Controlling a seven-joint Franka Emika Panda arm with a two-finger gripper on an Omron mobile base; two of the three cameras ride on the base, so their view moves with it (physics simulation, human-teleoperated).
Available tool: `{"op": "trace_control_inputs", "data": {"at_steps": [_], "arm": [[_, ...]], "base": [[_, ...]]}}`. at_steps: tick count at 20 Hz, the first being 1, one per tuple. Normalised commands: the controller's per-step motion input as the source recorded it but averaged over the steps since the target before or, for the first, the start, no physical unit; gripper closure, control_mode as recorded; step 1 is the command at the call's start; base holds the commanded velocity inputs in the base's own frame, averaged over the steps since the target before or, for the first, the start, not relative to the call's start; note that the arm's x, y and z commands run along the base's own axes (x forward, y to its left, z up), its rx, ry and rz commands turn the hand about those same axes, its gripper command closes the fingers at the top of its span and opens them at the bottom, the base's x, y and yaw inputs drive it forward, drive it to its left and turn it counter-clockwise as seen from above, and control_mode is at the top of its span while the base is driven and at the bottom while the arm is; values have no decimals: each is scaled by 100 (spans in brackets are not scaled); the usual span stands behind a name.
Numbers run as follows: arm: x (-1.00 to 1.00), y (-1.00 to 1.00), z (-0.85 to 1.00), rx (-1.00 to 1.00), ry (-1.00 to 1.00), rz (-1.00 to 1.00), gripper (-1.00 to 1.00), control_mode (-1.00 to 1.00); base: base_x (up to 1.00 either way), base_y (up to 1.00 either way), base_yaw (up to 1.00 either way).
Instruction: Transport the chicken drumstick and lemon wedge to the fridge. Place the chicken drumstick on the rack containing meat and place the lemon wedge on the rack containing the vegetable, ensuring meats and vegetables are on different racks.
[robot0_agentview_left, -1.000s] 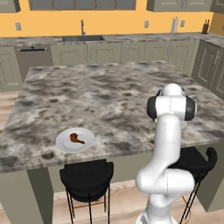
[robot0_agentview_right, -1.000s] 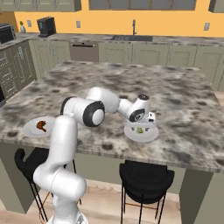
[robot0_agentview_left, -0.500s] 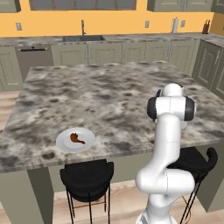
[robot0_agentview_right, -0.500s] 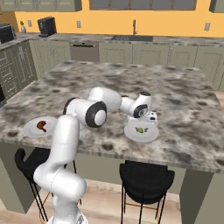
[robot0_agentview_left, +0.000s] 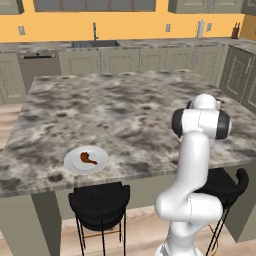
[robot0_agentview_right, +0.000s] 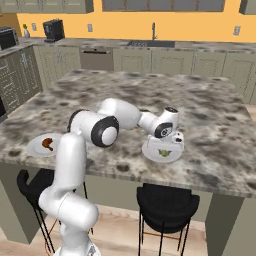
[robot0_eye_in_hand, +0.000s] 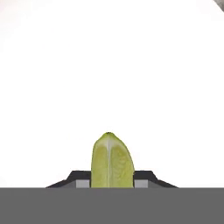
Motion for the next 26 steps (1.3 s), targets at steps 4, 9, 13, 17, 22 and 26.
{"op": "trace_control_inputs", "data": {"at_steps": [4, 9, 13, 17, 22, 26], "arm": [[-47, 0, 76, 0, -23, -2, 100, -100], [-63, 20, 96, 0, -5, -2, 100, -100], [-78, 50, 94, 0, 0, -3, 100, -100], [-93, 58, 81, 0, 0, -3, 100, -100], [-97, 53, 77, 0, 0, -1, 100, -100], [-87, 58, 75, 0, 0, -1, 100, -100]], "base": [[0, 0, 0], [0, 0, 0], [0, 0, 0], [0, 0, 0], [0, 0, 0], [0, 0, 0]]}}
